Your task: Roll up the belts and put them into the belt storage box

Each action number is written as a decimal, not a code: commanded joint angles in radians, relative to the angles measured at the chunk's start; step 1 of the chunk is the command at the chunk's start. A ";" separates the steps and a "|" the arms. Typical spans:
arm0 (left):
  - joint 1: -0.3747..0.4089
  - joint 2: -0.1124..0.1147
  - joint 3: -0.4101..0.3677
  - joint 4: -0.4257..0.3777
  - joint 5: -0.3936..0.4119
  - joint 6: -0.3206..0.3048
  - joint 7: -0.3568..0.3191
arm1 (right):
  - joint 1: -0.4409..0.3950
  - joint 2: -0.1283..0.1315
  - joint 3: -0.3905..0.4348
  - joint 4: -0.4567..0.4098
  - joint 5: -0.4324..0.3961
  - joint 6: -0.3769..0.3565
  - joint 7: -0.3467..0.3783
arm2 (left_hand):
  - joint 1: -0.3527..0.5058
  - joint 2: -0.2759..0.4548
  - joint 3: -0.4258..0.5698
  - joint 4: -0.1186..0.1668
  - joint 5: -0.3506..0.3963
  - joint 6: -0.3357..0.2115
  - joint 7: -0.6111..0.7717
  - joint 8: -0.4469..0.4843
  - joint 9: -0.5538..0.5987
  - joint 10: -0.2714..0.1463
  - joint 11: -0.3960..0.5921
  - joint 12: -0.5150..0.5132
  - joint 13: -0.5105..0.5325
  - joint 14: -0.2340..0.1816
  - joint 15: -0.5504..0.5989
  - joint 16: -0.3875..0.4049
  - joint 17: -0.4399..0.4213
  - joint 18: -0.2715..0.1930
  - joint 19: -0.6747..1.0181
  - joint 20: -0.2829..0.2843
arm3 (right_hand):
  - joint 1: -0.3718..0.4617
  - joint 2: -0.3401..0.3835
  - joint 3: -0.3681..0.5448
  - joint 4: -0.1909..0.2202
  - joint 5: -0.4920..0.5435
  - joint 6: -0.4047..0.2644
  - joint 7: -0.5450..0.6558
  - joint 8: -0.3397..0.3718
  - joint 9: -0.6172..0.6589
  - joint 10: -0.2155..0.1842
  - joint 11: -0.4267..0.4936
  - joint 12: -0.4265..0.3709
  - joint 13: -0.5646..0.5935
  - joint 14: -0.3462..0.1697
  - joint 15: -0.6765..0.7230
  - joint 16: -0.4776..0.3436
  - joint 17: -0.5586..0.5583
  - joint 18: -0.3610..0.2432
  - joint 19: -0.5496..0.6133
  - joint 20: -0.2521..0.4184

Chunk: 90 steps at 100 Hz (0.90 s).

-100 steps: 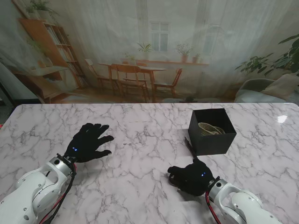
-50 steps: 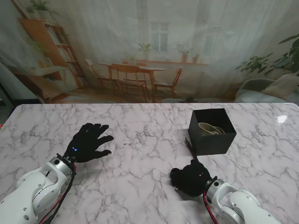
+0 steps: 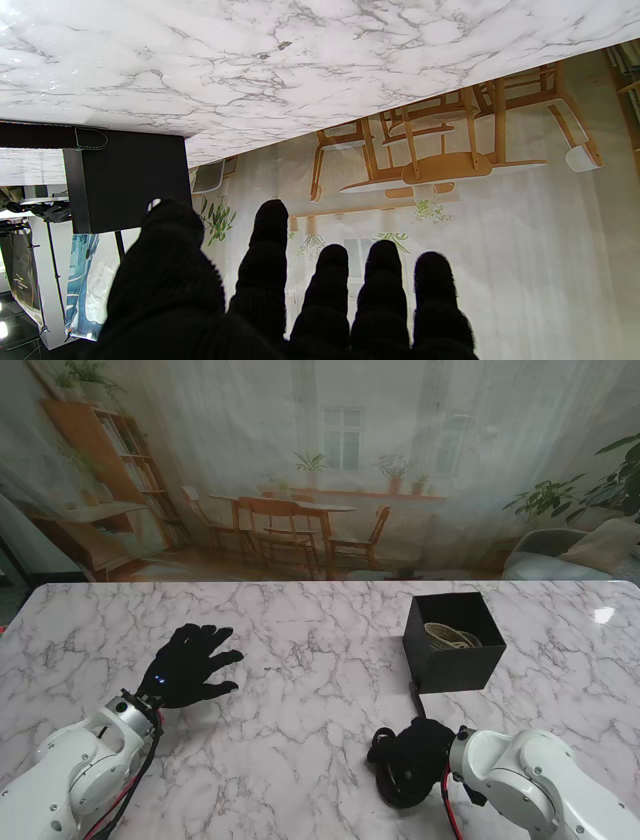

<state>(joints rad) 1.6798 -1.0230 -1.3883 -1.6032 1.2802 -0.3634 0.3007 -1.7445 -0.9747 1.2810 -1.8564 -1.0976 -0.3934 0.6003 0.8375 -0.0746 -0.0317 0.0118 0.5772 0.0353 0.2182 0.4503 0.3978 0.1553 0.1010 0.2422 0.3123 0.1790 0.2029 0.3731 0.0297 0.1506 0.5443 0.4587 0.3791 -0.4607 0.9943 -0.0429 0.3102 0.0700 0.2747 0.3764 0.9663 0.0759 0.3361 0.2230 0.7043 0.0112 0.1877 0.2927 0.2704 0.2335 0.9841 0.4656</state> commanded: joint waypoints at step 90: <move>-0.001 -0.001 0.004 0.001 0.000 0.006 -0.017 | 0.008 0.008 -0.063 0.101 -0.283 -0.039 -0.224 | 0.019 0.033 0.005 -0.017 -0.007 0.013 0.001 0.004 -0.037 0.000 -0.003 0.009 -0.005 0.000 -0.028 0.009 -0.017 0.025 -0.030 0.019 | 0.282 -0.208 0.081 -0.020 -0.134 -0.101 -0.098 0.244 -0.385 -0.258 -0.089 -0.040 -0.009 -0.087 0.042 0.009 0.072 -0.164 0.069 0.020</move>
<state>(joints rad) 1.6792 -1.0228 -1.3874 -1.6025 1.2810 -0.3600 0.2991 -1.7235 -0.9629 1.2340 -1.8017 -1.3666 -0.4343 0.3969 0.8375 -0.0747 -0.0317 0.0118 0.5772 0.0353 0.2182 0.4503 0.3978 0.1553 0.1010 0.2422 0.3123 0.1790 0.2028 0.3732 0.0297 0.1506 0.5442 0.4588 0.5882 -0.6750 0.9779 -0.0677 0.1476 -0.0281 0.1128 0.5907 0.6488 0.0209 0.8347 0.2727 0.6167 -0.0272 0.1420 0.2477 0.3065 0.1114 1.0038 0.4617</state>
